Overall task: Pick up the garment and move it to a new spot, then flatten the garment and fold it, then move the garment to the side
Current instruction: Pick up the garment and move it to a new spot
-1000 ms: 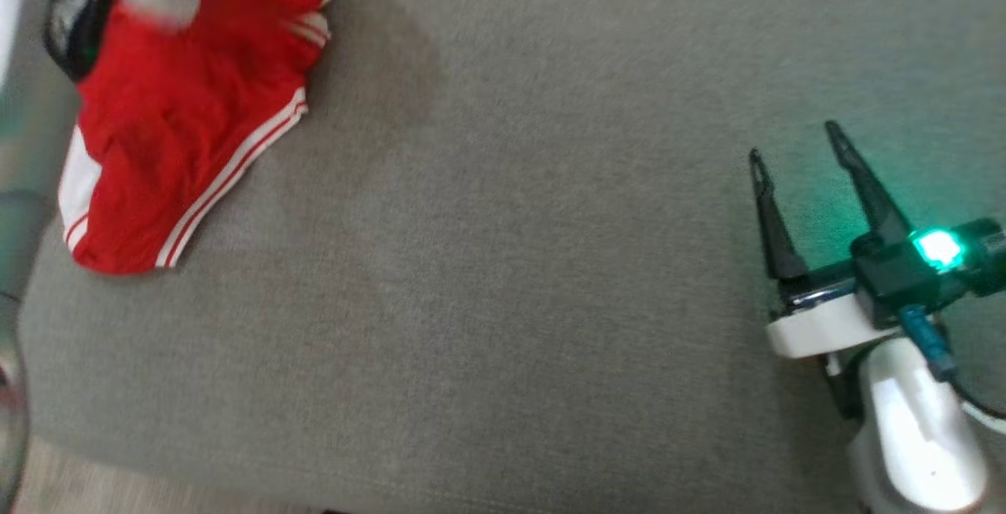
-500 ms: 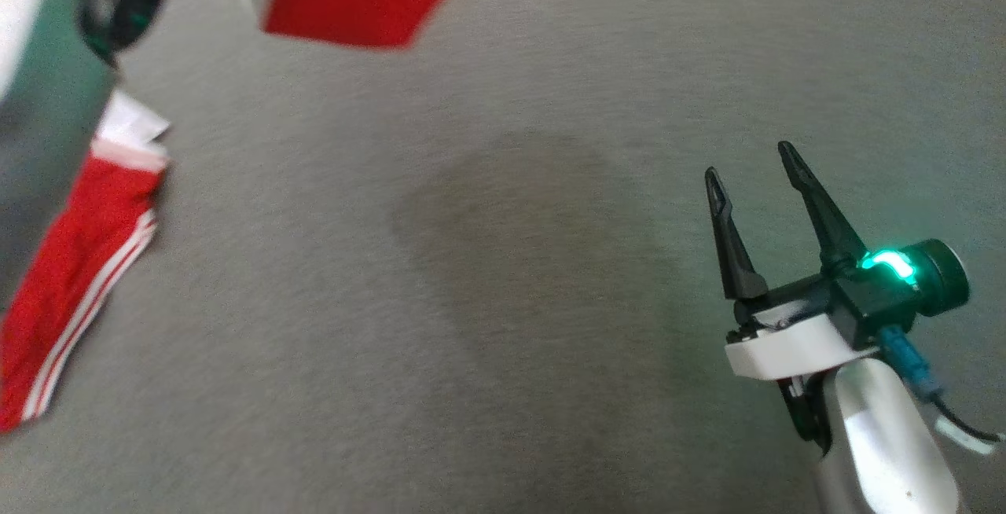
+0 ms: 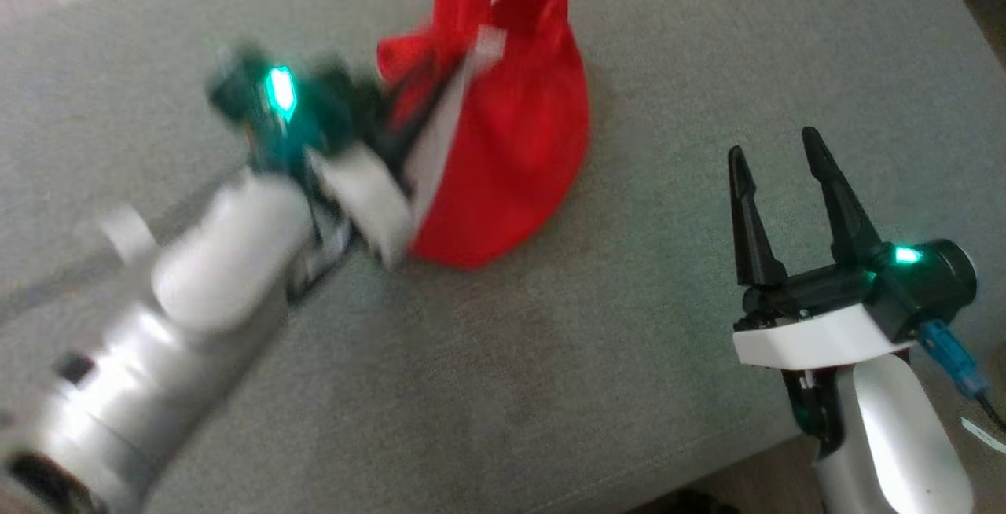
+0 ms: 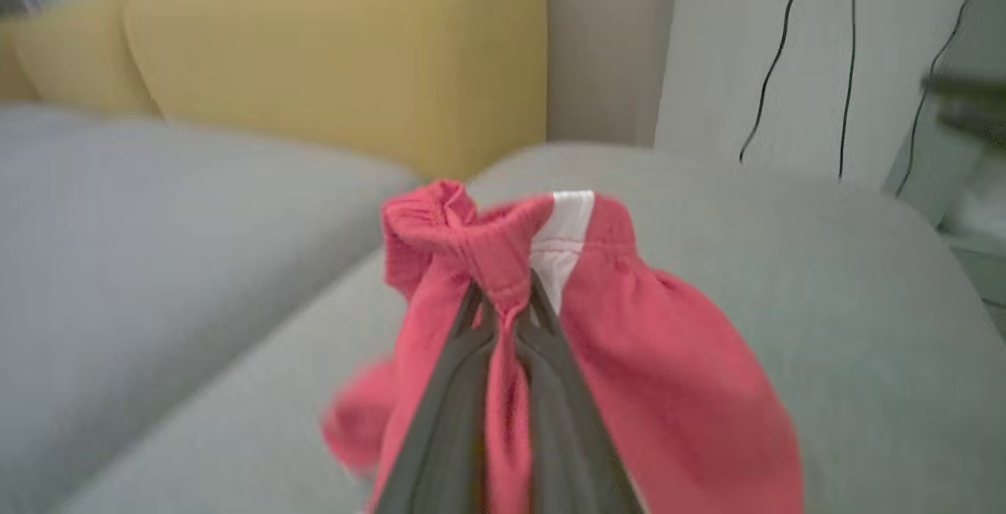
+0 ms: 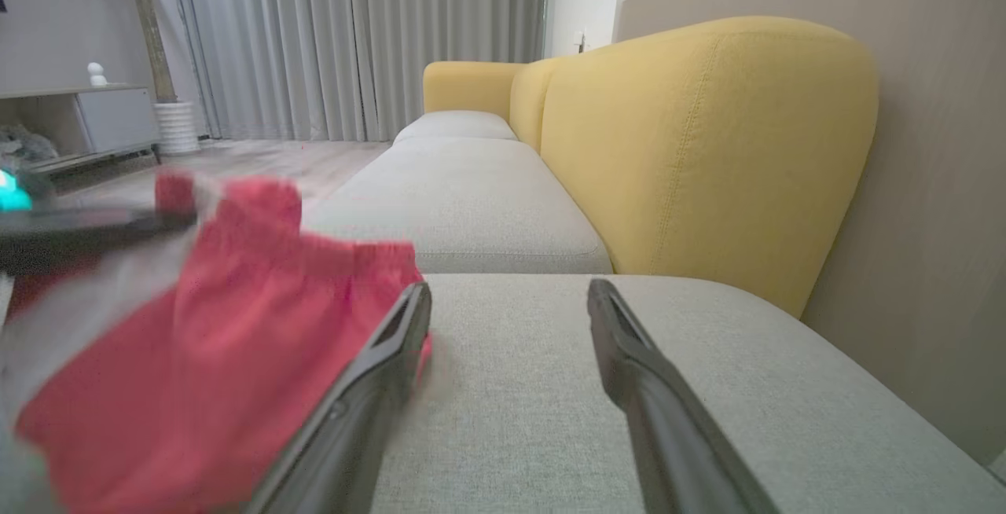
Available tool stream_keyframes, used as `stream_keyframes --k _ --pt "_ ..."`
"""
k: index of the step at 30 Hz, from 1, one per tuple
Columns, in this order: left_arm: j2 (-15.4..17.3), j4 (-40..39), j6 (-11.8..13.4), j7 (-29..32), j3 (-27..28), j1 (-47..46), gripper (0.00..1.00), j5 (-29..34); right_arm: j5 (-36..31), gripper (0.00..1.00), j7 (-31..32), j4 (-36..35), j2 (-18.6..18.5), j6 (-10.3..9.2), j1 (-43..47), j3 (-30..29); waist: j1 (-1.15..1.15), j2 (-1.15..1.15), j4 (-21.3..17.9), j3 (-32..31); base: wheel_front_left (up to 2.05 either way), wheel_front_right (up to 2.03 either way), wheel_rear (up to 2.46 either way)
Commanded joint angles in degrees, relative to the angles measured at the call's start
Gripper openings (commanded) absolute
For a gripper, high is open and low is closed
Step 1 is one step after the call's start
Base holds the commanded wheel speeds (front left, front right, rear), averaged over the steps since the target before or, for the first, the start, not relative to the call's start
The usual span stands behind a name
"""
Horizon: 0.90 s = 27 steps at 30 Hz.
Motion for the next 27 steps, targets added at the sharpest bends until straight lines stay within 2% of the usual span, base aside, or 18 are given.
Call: stream_keyframes --k 1,2,3,4,8,12,15,20,24,27 --pt "0.9 -0.2 0.4 -0.8 1.5 -0.5 0.0 -0.2 0.3 1.0 0.0 -2.1 0.3 -0.04 -2.0 1.4 -0.02 0.0 -0.7 1.6 0.0 0.0 0.0" --pt "0.0 1.9 0.6 -2.0 0.6 1.6 0.0 0.0 0.3 1.0 0.0 -2.1 0.3 -0.04 -2.0 1.7 -0.02 0.0 -0.5 1.9 0.0 0.0 0.0" --pt "-0.8 4.0 1.4 -3.8 0.1 3.4 0.04 0.2 0.3 1.0 0.0 -2.1 0.3 -0.04 -2.1 1.9 -0.02 0.0 -0.2 2.2 0.0 0.0 0.0" --pt "-2.6 7.9 3.2 -6.9 -0.3 6.6 1.0 0.7 0.1 1.0 0.0 -1.8 0.3 -0.04 -1.8 2.4 -0.02 0.0 0.8 2.2 0.0 0.0 0.0" --pt "-6.3 9.7 8.2 -9.8 3.2 12.2 1.0 1.4 0.3 1.0 0.0 -0.7 0.3 -0.04 -0.4 0.9 -0.02 0.0 4.7 0.5 0.0 0.0 0.0" --pt "-8.2 0.5 14.3 -9.9 15.7 22.2 1.0 4.0 0.2 1.0 0.0 0.5 0.3 -0.04 1.3 0.2 -0.02 0.0 9.3 -3.3 0.0 0.0 0.0" --pt "-9.3 -6.0 17.3 -9.9 24.2 30.9 1.0 8.7 0.3 1.0 0.0 1.6 0.3 -0.04 3.0 -0.5 -0.02 0.0 12.7 -6.8 0.0 0.0 0.0" --pt "-12.3 -14.7 18.3 -9.9 35.0 43.4 1.0 16.0 -0.4 1.0 0.0 3.6 0.3 -0.04 6.6 -1.4 -0.02 0.0 17.7 -13.0 0.0 0.0 0.0" --pt "-14.8 -21.6 16.7 -9.9 41.4 53.3 1.0 22.3 -0.8 1.0 0.0 5.1 0.3 -0.04 10.1 -1.7 -0.02 0.0 20.1 -17.2 0.0 0.0 0.0" --pt "-15.8 -24.6 15.8 -9.9 42.7 57.5 1.0 26.0 -1.3 1.0 0.0 5.4 0.3 -0.04 11.7 -2.3 -0.02 0.0 21.0 -18.5 0.0 0.0 0.0"
